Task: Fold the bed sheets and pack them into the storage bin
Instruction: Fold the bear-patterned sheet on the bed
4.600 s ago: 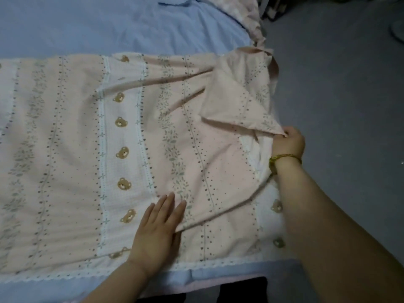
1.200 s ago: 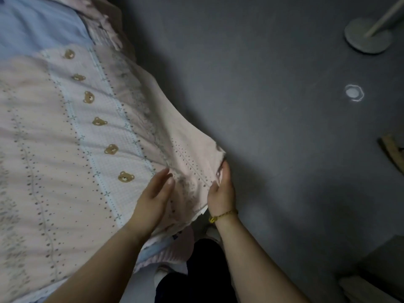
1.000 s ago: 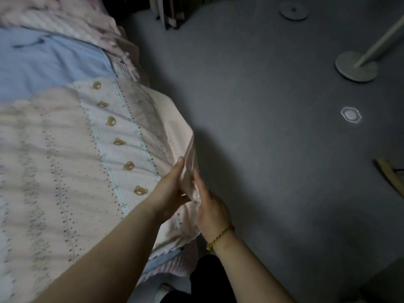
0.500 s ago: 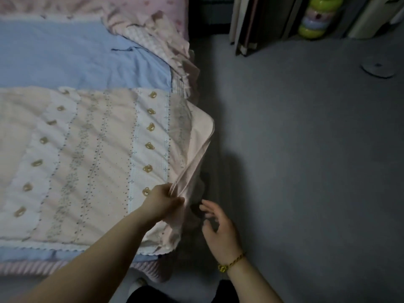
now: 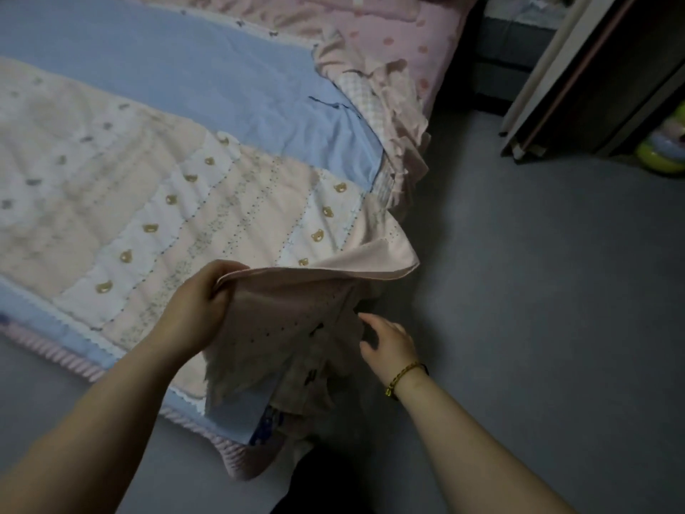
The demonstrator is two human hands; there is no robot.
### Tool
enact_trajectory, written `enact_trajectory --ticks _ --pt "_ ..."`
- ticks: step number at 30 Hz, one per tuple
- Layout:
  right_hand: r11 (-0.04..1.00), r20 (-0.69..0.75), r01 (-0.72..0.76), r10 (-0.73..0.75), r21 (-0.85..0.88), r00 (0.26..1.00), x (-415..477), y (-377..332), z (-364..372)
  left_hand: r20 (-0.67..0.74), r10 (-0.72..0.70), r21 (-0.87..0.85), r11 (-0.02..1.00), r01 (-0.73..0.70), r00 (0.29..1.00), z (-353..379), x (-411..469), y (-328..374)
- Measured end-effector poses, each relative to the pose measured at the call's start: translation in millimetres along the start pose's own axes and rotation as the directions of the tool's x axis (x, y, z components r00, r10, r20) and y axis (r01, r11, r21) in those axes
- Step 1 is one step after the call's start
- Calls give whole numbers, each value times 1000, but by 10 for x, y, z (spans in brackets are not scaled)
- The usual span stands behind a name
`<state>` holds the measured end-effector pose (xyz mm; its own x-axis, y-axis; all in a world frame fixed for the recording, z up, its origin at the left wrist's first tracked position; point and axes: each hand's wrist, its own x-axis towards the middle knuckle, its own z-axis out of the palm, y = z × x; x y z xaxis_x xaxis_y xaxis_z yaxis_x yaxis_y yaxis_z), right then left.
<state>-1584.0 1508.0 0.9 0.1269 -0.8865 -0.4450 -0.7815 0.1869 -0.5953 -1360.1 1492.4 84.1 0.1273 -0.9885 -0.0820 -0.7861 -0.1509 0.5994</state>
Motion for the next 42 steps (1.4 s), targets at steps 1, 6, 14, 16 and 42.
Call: enact_trajectory --ticks 1,6,14,16,42 --pt "1000 -2 -13 13 1 1000 83 -9 -43 0 -20 4 1000 20 1000 -53 90 9" --pt "999 -95 -41 42 22 995 450 -64 -209 207 23 37 999 -31 978 -200 489 189" --pt "955 -298 252 -197 160 934 1047 -351 -136 54 99 90 991 -104 994 -167 999 378" --pt "897 -429 396 -283 199 858 1149 -523 -117 41 82 103 991 -86 996 -121 1072 371" --pt "889 243 251 -165 -383 956 2404 51 -807 -340 -485 -184 875 449 806 -113 1252 18"
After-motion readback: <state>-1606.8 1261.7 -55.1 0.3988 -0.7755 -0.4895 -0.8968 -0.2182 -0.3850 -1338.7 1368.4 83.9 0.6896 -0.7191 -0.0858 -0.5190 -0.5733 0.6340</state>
